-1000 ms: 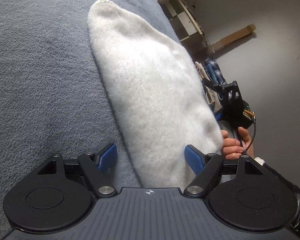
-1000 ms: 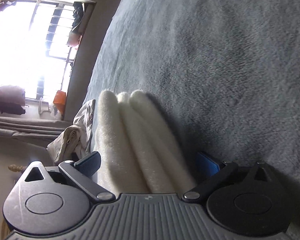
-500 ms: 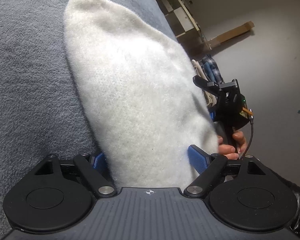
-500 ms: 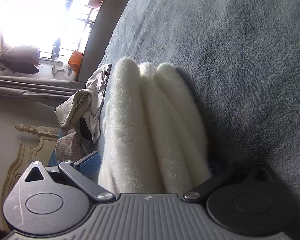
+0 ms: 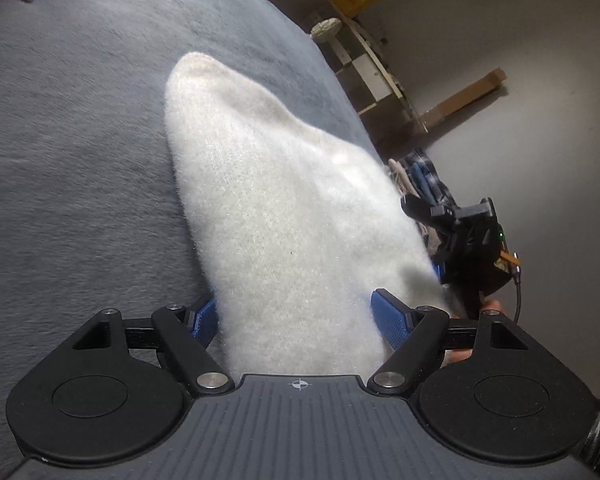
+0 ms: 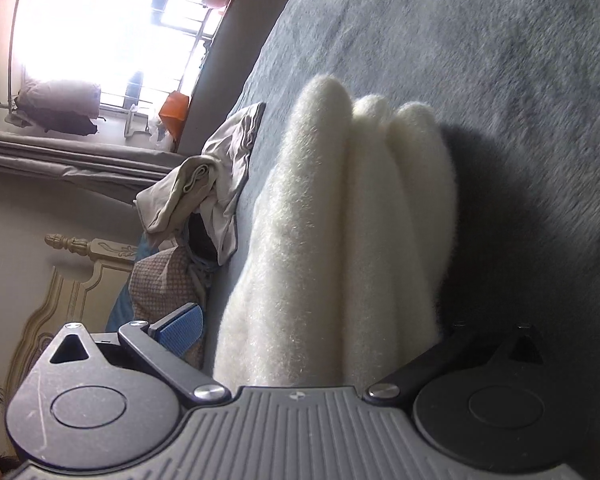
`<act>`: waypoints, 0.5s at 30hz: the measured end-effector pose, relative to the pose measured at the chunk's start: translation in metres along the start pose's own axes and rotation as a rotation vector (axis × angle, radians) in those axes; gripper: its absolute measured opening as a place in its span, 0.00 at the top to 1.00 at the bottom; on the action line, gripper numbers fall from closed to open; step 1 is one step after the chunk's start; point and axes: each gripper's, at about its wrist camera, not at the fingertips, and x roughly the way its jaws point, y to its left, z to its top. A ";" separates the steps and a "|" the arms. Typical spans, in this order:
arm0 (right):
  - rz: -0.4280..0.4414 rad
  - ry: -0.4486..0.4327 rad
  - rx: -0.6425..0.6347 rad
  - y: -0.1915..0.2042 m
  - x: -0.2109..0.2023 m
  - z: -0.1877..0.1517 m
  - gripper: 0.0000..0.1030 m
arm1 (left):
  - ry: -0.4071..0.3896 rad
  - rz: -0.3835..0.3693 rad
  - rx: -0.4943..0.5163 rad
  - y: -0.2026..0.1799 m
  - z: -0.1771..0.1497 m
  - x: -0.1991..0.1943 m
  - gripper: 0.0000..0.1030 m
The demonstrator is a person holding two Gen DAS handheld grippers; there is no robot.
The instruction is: Fold clothes
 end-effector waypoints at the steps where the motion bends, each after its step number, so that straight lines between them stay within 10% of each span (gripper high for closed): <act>1: 0.011 0.011 0.001 0.005 0.008 -0.008 0.00 | -0.016 0.011 0.001 0.002 0.000 -0.011 0.25; 15: 0.112 0.195 -0.117 0.070 0.104 -0.095 0.00 | -0.103 0.203 -0.072 0.039 -0.047 -0.122 0.25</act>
